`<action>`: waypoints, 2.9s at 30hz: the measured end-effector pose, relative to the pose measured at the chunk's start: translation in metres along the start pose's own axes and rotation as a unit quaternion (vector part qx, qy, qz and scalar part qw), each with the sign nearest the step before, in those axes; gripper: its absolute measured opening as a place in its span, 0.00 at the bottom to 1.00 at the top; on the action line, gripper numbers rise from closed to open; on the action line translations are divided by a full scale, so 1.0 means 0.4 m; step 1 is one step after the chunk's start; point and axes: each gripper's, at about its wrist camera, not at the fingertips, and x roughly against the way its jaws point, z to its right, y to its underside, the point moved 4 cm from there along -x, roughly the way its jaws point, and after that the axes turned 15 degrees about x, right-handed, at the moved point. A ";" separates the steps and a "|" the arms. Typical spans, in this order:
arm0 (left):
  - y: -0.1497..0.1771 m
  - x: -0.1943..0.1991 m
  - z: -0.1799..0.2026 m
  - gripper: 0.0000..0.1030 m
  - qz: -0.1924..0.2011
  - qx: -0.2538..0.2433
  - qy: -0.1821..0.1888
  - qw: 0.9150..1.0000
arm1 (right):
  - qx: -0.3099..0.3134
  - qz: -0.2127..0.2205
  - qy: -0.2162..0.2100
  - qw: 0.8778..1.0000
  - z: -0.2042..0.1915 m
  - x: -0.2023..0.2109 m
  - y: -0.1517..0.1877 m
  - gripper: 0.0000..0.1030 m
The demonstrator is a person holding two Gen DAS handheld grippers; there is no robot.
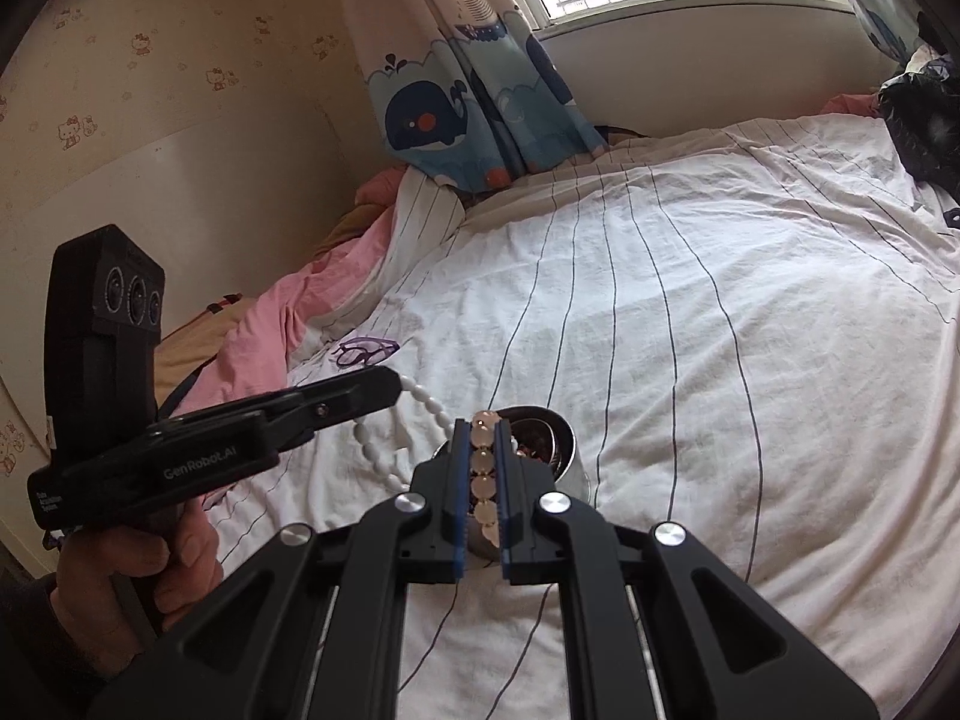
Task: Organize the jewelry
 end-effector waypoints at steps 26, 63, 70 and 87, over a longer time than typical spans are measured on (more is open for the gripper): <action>0.145 -0.017 -0.122 0.46 -0.080 -0.042 -0.167 0.982 | -0.026 -0.153 0.096 0.983 0.076 -0.059 0.177 0.34; 0.222 0.021 -0.144 0.77 -0.049 -0.067 -0.227 0.970 | 0.028 -0.180 0.132 0.974 0.047 -0.031 0.223 0.51; 0.215 0.016 -0.140 0.81 -0.037 -0.074 -0.234 0.969 | 0.027 -0.169 0.131 0.976 0.048 -0.027 0.215 0.51; 0.210 -0.003 -0.147 0.87 -0.030 -0.077 -0.248 0.965 | 0.043 -0.152 0.121 0.980 0.030 -0.030 0.199 0.53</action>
